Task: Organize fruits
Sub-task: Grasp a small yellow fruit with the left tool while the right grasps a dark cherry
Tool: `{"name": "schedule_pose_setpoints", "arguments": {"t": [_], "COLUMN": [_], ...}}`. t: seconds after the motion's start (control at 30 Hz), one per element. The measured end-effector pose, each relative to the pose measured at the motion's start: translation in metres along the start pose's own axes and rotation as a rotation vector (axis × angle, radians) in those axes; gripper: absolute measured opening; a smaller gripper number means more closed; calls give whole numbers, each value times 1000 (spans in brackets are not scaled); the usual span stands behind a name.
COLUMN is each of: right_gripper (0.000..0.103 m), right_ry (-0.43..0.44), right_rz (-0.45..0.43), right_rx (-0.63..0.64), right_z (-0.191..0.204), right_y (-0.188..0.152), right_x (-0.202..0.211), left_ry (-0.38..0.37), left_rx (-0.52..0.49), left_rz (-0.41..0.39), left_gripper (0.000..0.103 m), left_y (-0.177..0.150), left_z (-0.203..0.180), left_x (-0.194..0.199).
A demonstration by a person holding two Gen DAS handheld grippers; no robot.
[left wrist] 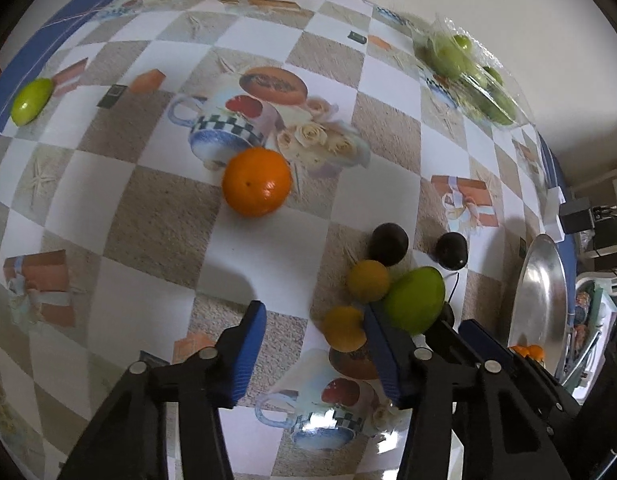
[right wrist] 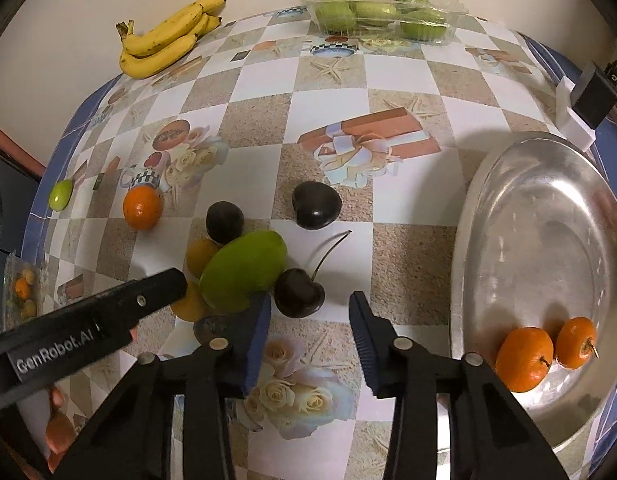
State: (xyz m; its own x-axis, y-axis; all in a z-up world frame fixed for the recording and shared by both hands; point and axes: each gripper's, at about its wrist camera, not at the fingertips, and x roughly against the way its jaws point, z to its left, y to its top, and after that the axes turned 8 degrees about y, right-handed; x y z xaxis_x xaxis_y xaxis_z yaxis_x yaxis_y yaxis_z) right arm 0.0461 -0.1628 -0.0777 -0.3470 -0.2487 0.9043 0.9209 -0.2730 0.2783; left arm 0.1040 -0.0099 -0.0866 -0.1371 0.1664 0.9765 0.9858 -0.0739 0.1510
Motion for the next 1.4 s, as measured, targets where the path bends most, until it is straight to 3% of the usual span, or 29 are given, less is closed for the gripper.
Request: {"name": "schedule_pose_setpoints", "arguments": {"t": [0.27,0.6,1.07,1.33,1.4], "right_gripper": [26,20,16,16,22], "right_ry": [10,33,82,81,81], "right_rz": [13,7,-43,0,-1], "right_rx": [2,-34,-67,-64,-63], "right_z": [3,-3,-11,-10,-9], "right_y": [2,2,5,6,6], "right_x": [-5,4,31,15,13], "left_ry": [-40,-73,-63,-44,-42], "left_rx": [8,-12,11,65,73], "left_rz": [22,31,-42,-44,-48], "left_gripper": [46,27,26,26,26], "left_y": [-2,-4,-3,-1,-1], "left_z": [-2,-12,-6,5,7], "left_x": [-4,-6,15,13,14]}}
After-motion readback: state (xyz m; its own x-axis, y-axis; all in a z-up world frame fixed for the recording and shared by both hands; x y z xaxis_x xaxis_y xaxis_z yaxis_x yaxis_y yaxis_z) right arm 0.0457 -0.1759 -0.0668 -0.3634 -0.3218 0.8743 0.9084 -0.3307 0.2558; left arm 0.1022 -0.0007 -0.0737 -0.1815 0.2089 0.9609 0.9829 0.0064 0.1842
